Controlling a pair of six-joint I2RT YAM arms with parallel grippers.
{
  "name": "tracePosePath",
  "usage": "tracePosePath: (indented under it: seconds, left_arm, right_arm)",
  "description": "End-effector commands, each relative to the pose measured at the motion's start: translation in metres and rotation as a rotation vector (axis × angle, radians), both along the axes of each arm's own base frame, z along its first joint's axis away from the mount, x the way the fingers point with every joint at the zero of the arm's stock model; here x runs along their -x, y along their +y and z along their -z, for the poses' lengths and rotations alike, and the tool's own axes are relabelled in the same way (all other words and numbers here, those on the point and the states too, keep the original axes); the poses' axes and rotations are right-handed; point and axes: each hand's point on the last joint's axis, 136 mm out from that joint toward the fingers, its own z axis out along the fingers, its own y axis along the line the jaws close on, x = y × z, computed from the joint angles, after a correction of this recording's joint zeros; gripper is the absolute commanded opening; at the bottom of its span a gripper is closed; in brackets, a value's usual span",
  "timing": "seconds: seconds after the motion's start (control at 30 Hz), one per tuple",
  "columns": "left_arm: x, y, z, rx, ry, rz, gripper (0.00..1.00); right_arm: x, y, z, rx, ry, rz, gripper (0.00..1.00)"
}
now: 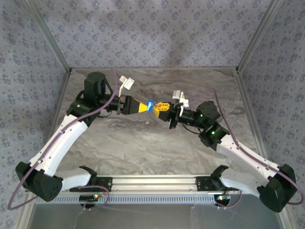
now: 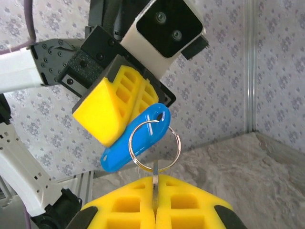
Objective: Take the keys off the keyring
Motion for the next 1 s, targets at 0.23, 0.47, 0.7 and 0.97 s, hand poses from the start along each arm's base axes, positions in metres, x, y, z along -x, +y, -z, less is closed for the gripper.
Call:
tracePosePath:
  seconds: [0.23,0.47,0.7,0.97]
  left_arm:
    - [-0.015,0.009,0.058,-0.079,0.01,-0.092,0.12]
    - [-0.038,0.024,0.116,-0.221,-0.01,-0.293,0.51]
    - [-0.04,0.038,0.135,-0.275,-0.156,-0.441,0.55]
    - [-0.025,0.041,0.124,-0.22,-0.432,-0.531,0.54]
  right_arm:
    - [-0.014,-0.024,0.054,0.463,0.279,0.165,0.0]
    - [-0.033,-0.043,0.101,0.812,0.506,0.285,0.0]
    - [-0.045,-0.036,0.122,0.987,0.563,0.281,0.0]
    - [-0.029,-0.007,0.104,0.885,0.54,0.105,0.0]
